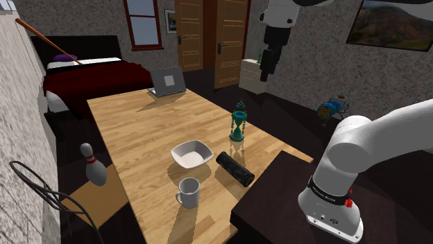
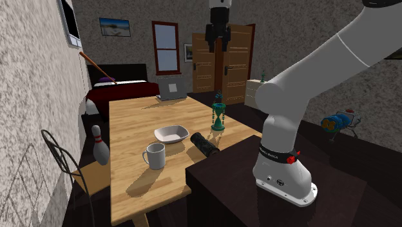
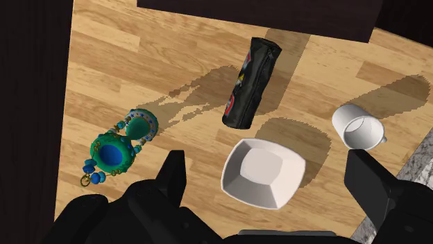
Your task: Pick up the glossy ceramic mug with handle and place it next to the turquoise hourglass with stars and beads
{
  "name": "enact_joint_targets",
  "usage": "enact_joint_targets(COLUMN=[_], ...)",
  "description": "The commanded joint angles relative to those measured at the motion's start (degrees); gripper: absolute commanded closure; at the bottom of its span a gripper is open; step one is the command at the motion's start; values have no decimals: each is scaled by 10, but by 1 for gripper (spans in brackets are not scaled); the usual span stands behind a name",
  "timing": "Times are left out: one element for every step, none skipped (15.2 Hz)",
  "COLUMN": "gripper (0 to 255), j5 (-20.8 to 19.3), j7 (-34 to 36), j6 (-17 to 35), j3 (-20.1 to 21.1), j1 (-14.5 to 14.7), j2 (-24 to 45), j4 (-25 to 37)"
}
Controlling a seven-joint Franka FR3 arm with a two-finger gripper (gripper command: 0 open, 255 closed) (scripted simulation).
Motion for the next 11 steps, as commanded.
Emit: enact_joint_targets(gripper=[0, 0, 0, 0, 0, 0, 0, 0, 0, 0, 0], j5=[0, 5, 10, 15, 19, 24, 29, 34, 39, 43, 48], j7=[0, 6, 13, 19, 25, 31, 37, 43, 50, 56, 62], j6=[0, 17, 34, 52, 70, 87, 106, 124, 143, 162, 181], j3=[0, 5, 11, 16, 22, 27, 33, 39, 45, 51, 58], j1=[0, 2, 4, 6, 8, 10, 12, 14, 16, 18, 21], j2=[0, 1, 4, 7, 10, 15, 21, 27, 34, 43, 52], j4=[0, -16, -31, -46, -60, -74, -87, -99, -110, -121, -131])
